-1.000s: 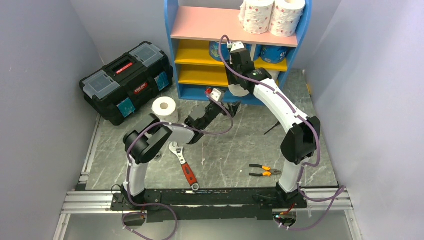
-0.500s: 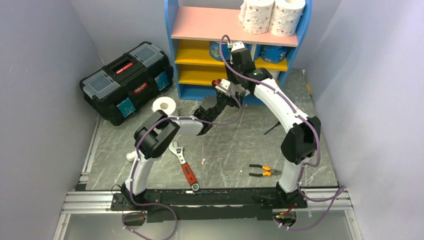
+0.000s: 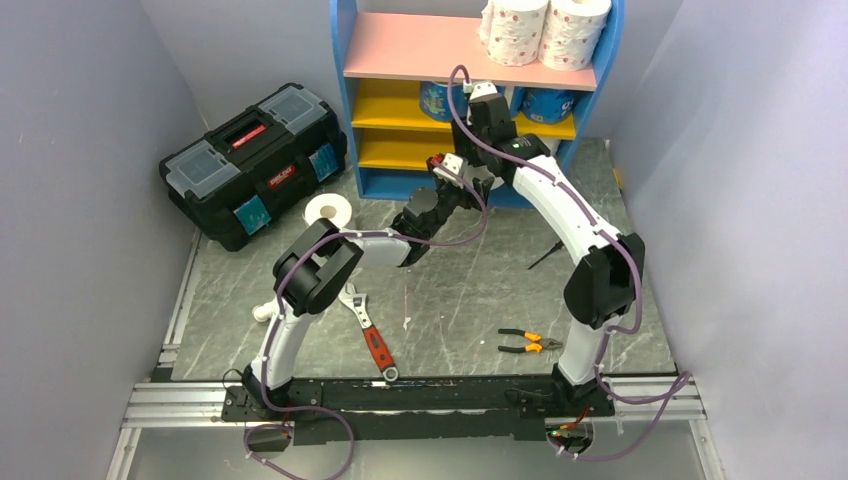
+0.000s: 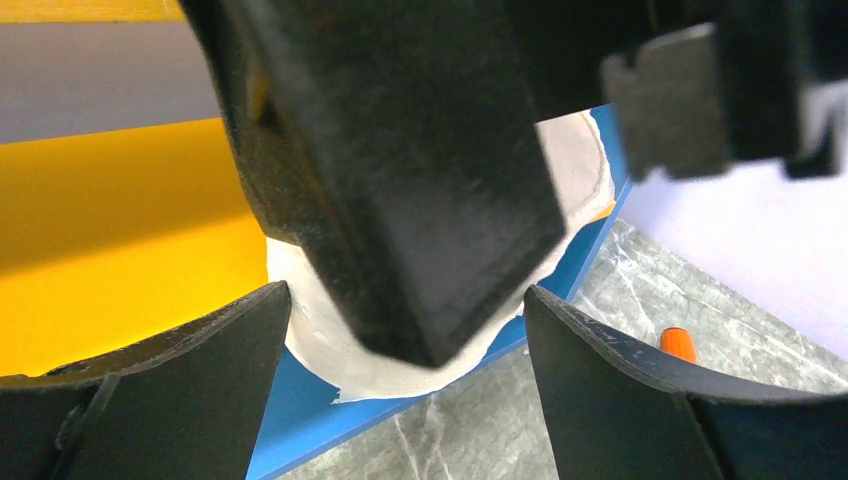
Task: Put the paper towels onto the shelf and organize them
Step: Place the paper towel on the shelf.
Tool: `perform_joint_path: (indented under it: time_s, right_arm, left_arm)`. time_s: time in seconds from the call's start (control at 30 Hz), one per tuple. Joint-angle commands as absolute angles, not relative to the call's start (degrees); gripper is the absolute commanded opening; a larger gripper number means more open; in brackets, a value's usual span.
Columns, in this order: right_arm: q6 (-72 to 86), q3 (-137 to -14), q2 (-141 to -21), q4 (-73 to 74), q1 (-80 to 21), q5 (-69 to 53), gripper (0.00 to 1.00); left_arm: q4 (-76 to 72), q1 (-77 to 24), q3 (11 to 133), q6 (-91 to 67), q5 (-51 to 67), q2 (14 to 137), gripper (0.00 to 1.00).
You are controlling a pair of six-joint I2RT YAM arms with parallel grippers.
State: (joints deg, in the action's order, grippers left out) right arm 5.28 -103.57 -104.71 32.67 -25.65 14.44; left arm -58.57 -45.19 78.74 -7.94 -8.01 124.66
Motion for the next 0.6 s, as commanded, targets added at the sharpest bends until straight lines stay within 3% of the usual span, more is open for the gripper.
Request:
perform_joint_path:
  time_s: [0.0,0.3,0.57]
  right_arm:
    - [8.9,-105.4,-99.4,27.0,-22.8,15.4,0.62]
    - [15.4,-98.2,-89.6,23.3,-22.9,13.5,0.69]
    - [25.1,-75.2,-72.6,8.3,-22.9,15.8,0.69]
  left_arm:
    - [-62.7,-45.1,80.7,-9.7,-8.7,125.1,0.91]
    - [-62.4,-45.2,82.7,-9.5,-9.0,125.5,0.91]
    - [-60.8,-45.2,84.5,-8.6,-8.5,126.0,0.91]
